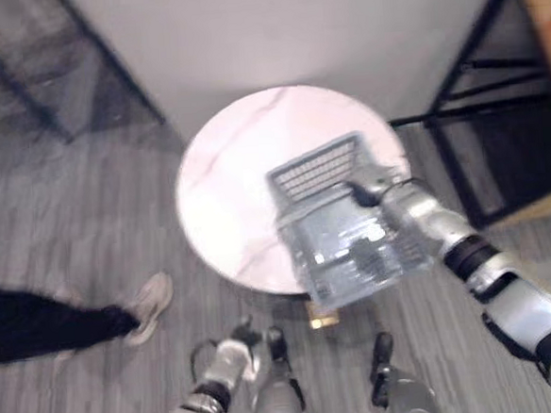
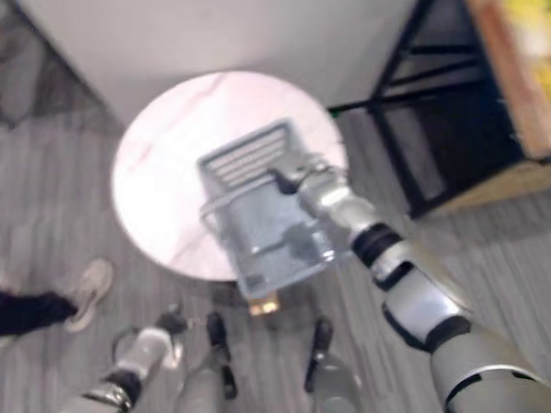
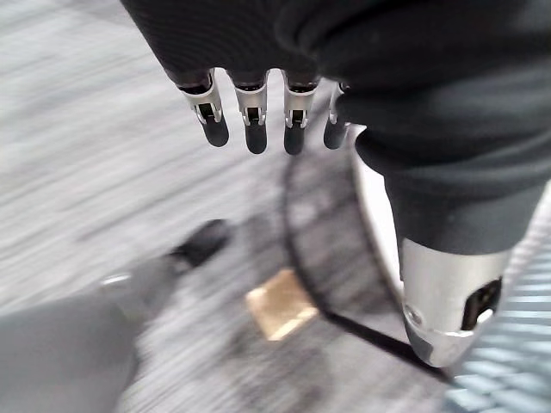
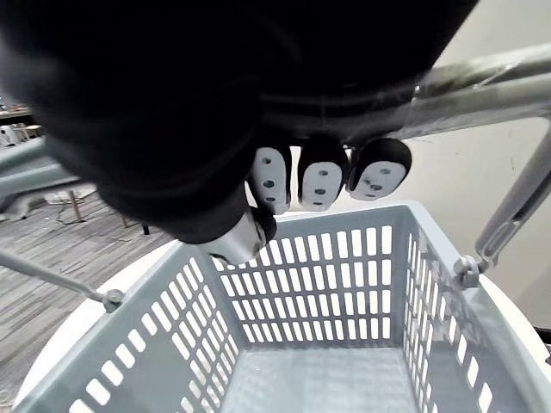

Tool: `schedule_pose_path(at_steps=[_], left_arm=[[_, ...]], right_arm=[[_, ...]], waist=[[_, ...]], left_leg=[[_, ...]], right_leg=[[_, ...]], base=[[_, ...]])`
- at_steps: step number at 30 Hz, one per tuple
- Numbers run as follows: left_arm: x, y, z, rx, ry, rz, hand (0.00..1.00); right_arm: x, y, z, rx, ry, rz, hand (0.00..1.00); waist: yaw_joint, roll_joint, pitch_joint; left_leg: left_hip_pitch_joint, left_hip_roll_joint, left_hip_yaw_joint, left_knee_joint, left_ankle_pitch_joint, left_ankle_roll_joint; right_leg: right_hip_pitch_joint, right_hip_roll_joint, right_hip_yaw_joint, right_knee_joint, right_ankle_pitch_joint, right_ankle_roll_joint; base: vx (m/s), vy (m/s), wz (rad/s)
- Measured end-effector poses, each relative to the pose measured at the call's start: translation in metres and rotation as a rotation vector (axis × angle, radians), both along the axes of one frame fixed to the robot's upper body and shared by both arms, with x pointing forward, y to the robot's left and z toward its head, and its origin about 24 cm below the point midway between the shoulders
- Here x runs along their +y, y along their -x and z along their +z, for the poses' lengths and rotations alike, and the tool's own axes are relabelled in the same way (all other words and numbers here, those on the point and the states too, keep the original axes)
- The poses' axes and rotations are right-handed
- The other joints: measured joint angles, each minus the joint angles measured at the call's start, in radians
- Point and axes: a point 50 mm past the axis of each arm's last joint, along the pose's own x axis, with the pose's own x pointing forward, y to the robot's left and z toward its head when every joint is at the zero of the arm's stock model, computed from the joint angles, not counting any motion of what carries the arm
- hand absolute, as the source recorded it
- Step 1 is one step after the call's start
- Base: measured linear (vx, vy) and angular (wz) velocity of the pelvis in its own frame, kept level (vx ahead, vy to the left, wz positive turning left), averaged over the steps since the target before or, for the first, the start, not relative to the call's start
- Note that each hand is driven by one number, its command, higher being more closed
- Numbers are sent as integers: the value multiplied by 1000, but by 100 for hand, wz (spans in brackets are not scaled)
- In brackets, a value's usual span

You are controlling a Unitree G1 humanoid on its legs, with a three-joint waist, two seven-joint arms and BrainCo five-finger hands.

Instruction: Pick vegetable in the basket

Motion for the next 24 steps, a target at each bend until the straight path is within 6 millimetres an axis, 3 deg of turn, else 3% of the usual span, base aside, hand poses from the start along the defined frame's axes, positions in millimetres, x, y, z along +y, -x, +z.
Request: schedule_pose_path(at_steps=[2, 4, 5, 12, 15, 17, 24], left_arm=[[-6, 52, -29, 114, 55, 79, 0], [-7, 80, -40, 165, 97, 161, 0], [-4, 82, -40, 175, 82, 156, 0], [6, 139, -54, 326, 47, 161, 0], [6, 147, -57, 357, 52, 161, 0], [5, 152, -57, 370, 44, 135, 0], [4, 154, -58, 383, 63, 116, 0]], right_arm=[[-9, 22, -24, 103, -44, 42, 100], [-21, 29, -28, 138, -87, 35, 100], [-27, 31, -31, 162, -98, 22, 100], [-55, 64, -41, 234, -154, 47, 100], [-71, 69, -41, 239, -183, 4, 100], [-87, 71, -38, 222, -185, -37, 100], [-115, 72, -32, 192, -199, -134, 100]], waist=[[2, -12, -65], [2, -9, -85], [13, -7, -98], [-11, -3, -170], [-15, 8, -181], [-34, 19, -190], [-43, 28, -198]], left_leg=[[17, 7, 20, 5, -15, -9], [14, 12, 16, 6, -14, -10], [17, 14, 18, 6, -14, -10], [61, 12, 54, 3, -25, -16], [72, 10, 77, -1, -38, -18], [71, 5, 82, -1, -41, -13], [73, 2, 107, 0, -43, -15]], right_leg=[[3, 8, 13, -17, 1, -5], [8, 12, 5, -17, 1, -6], [8, 15, 8, -17, 1, -6], [34, 19, 53, -39, 6, 4], [33, 20, 82, -53, 8, 10], [33, 23, 106, -67, 12, 17], [34, 31, 146, -97, 39, 23]], base=[[156, -19, -28], [115, -20, 9], [66, -19, 10], [-3, 10, -15], [-62, 18, -26], [-34, 15, -9], [35, 6, -10]])
